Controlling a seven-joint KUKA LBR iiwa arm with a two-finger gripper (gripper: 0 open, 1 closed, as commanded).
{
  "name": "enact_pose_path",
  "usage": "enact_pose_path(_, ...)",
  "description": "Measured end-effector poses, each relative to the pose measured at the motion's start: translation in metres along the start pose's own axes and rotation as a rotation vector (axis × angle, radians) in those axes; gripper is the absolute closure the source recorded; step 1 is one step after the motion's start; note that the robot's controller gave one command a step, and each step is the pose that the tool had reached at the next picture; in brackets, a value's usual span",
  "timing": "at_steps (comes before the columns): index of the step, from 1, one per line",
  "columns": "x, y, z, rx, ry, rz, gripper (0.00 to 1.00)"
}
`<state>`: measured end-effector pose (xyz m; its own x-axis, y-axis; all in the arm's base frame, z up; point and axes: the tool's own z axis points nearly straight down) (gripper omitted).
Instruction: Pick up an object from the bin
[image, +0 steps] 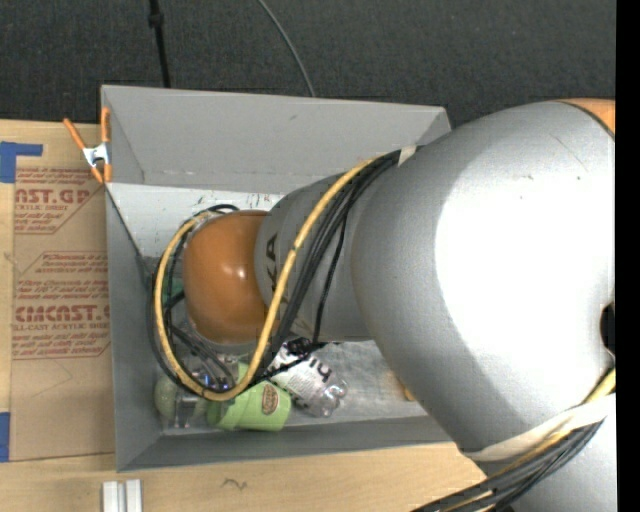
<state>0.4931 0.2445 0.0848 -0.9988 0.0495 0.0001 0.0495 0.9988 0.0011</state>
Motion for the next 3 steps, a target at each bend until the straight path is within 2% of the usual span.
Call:
enact_pose_path(1,-0.0500,-0.0721,0.0116,-0.006,-0.005,-0.322,1.00)
enact_pose_path(3,-0.0493,-0.0731,0.0085,-0.003,-0.002,-0.321,1.00)
